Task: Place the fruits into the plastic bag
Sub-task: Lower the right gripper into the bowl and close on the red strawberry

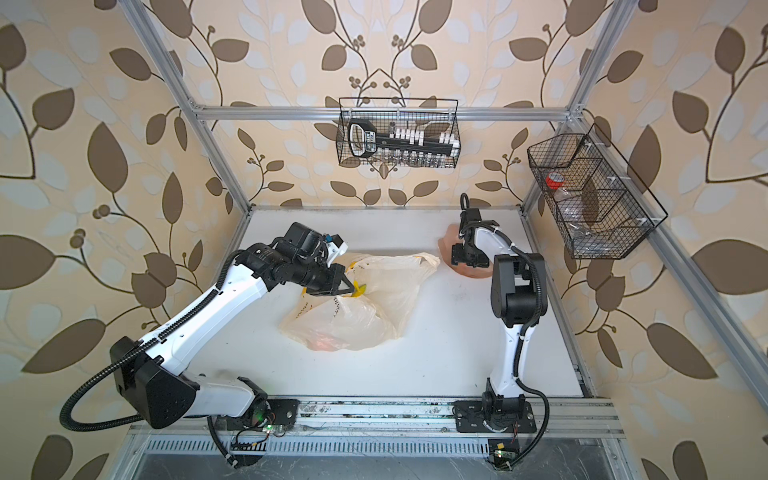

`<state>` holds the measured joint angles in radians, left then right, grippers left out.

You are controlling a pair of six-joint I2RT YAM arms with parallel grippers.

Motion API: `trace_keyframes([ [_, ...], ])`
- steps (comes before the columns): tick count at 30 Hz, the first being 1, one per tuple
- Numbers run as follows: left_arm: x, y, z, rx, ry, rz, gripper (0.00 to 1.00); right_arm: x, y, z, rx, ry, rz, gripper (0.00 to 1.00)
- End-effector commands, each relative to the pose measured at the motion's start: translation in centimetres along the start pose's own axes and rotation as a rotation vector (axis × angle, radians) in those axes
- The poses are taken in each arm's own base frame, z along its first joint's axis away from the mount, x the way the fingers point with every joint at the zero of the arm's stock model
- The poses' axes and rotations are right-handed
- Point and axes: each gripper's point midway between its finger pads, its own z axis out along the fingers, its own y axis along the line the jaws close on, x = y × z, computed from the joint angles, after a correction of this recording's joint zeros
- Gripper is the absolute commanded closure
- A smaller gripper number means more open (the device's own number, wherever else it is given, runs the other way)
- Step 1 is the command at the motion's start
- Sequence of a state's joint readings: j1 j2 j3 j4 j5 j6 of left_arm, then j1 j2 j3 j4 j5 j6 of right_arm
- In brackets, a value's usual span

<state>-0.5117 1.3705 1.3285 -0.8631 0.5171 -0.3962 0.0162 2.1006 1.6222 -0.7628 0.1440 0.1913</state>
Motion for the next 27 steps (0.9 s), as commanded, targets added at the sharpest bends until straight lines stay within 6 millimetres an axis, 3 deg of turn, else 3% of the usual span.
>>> trace_keyframes([
  [1,-0.5,-1.1,-0.7,0.014,-0.017,0.02,1.0,-1.3,0.3,0.4,-0.012,-0.006,-0.027,0.23],
  [8,-0.4,-0.8,-0.7,0.002,-0.014,0.018,1.0,-2.8,0.2,0.8,-0.009,-0.019,-0.027,0.22],
  [20,-0.4,-0.8,-0.7,0.0,-0.016,0.014,1.0,-2.6,0.5,2.2,-0.033,0.011,-0.025,0.22],
  [27,-0.4,-0.9,-0.8,0.002,-0.014,0.015,1.0,-2.8,0.8,2.1,-0.053,0.002,-0.034,0.31],
])
